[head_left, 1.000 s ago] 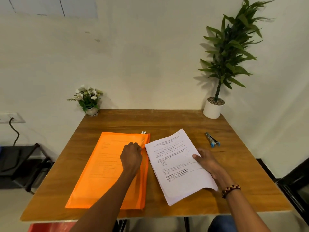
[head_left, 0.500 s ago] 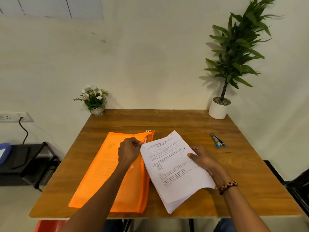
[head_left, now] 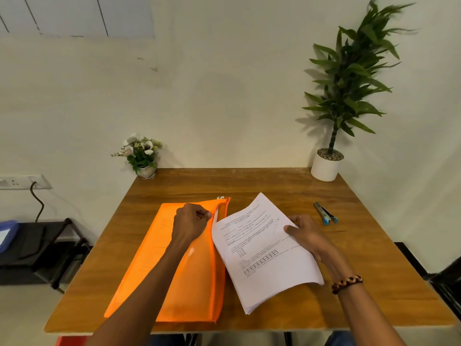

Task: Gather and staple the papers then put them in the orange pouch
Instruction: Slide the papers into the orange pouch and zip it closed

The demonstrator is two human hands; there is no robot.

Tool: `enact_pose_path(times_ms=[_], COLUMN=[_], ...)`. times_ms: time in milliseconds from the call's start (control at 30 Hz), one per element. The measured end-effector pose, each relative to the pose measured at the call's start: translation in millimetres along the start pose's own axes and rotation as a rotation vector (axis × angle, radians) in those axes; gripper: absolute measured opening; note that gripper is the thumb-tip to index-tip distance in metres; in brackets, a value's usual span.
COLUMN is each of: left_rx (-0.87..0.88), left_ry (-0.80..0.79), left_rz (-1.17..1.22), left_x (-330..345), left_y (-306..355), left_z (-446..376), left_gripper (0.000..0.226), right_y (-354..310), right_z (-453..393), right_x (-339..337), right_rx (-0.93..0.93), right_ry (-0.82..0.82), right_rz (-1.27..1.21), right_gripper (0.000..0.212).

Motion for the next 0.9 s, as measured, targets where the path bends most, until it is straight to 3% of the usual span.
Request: enact_pose_path(times_ms=[233, 467, 733, 900], left_rx=[-0.026, -0.042, -0.119, -0.088], left_ry=[-0.081, -0.087, -0.177, -0.176], left_rz=[0.031, 0.138, 0.262, 0.237], left_x=[7.6, 5.9, -2.0, 1.5], left_y=[2.3, -4.0, -15.5, -14.3], left_z=[-0.2, 5.4, 5.2, 6.5], left_gripper=[0.018, 0.017, 0.013, 0.018], right_y=[-13.7, 2.0, 7.8, 1.5], right_z=[8.4, -4.0, -18.7, -25.5], right_x=[27.8, 61.8, 54.1, 48.9], right_rx=[-0.075, -0.150, -0.233, -0.308], right_ry=[0.035, 0.189, 0.122, 0.054], right_rz=[-0.240, -0.124, 0.072, -0.032], right_gripper=[0.013, 0.013, 0.024, 0.015])
Point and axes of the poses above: each hand's wrist, its own z-axis away from the middle knuckle, its own x-axis out of the palm, y = z × x, the point moved 3 cm from there along -z, towards the middle knuckle, and after that the axes turned 12 degrees about z, right-handed, at the moved point
